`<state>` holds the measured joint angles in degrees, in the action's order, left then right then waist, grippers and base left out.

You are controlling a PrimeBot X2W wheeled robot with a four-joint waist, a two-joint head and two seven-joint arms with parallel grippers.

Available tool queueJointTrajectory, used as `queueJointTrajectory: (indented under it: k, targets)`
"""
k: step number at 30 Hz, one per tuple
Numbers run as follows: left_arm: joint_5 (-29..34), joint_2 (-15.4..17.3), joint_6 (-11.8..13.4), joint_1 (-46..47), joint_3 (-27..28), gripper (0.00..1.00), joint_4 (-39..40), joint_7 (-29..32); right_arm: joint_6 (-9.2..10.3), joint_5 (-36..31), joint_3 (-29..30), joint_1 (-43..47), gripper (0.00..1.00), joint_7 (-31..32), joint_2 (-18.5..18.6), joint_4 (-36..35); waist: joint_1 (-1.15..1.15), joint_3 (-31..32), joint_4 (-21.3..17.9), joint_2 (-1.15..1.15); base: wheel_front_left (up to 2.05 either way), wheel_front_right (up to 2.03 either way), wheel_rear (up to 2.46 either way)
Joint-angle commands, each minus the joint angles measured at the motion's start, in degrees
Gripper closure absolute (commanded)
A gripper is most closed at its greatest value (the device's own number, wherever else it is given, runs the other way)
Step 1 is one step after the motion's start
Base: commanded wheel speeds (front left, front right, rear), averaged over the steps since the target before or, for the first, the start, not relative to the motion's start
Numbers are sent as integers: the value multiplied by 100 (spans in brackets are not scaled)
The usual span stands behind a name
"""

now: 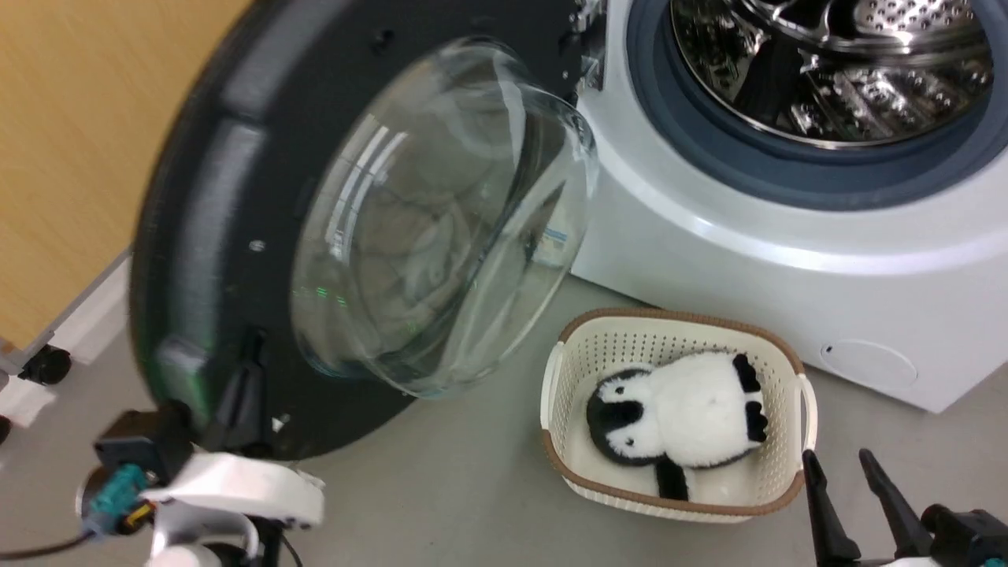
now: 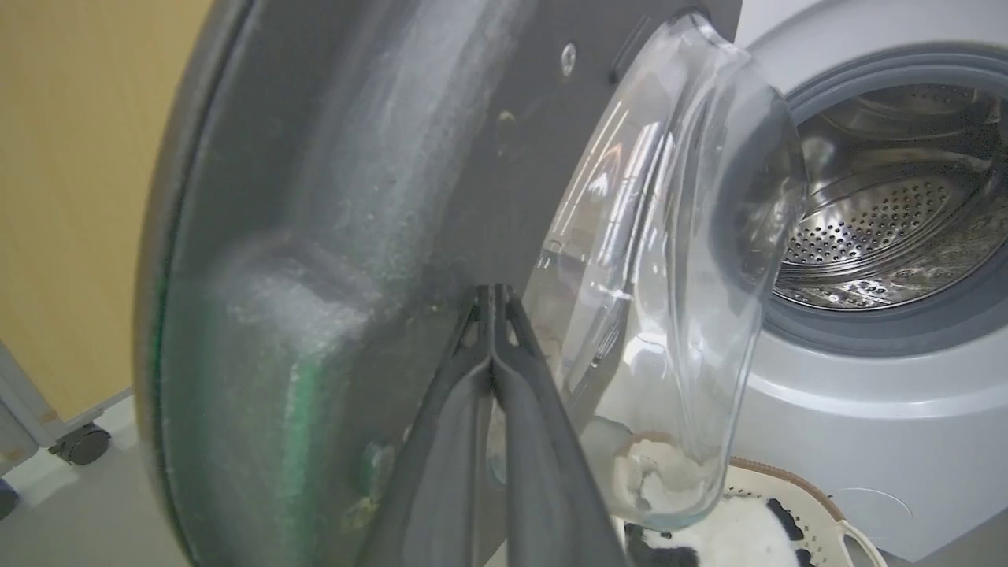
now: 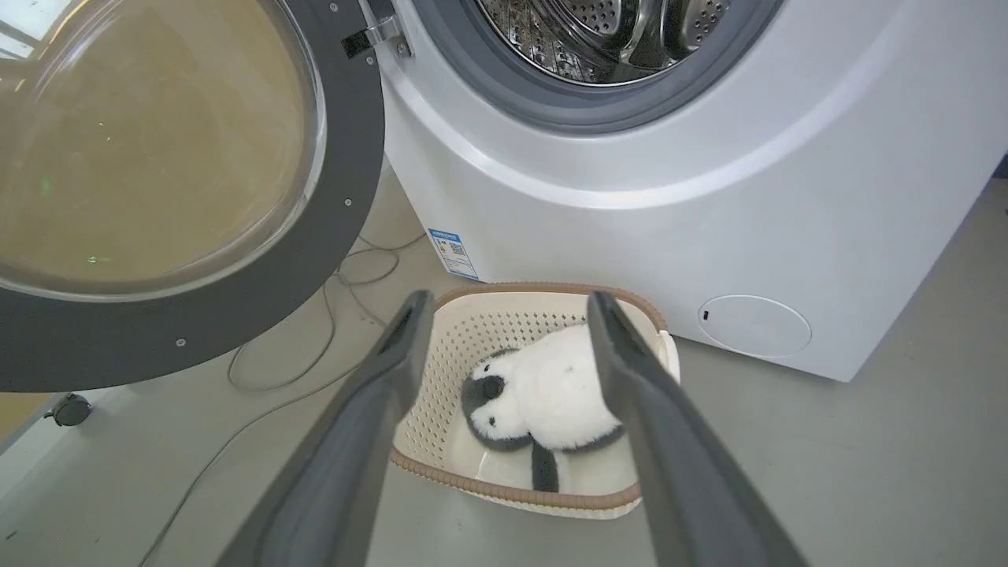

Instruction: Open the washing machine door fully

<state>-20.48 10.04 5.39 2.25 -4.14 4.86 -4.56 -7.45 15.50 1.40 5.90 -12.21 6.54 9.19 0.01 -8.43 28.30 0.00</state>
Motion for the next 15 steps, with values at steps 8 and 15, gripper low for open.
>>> queueJointTrajectory:
  k: [8,15]
  targets:
    - [-123,550,-23,697,535,100,-546,-52,-3,-41,57,-201,0,120,202,-181,-1,-498,-281,0,0,0,0]
    - [-230,1041,-58,1229,946,100,-1292,-51,-3,-39,68,-313,0,156,263,-212,-1,-737,-431,0,0,0,0]
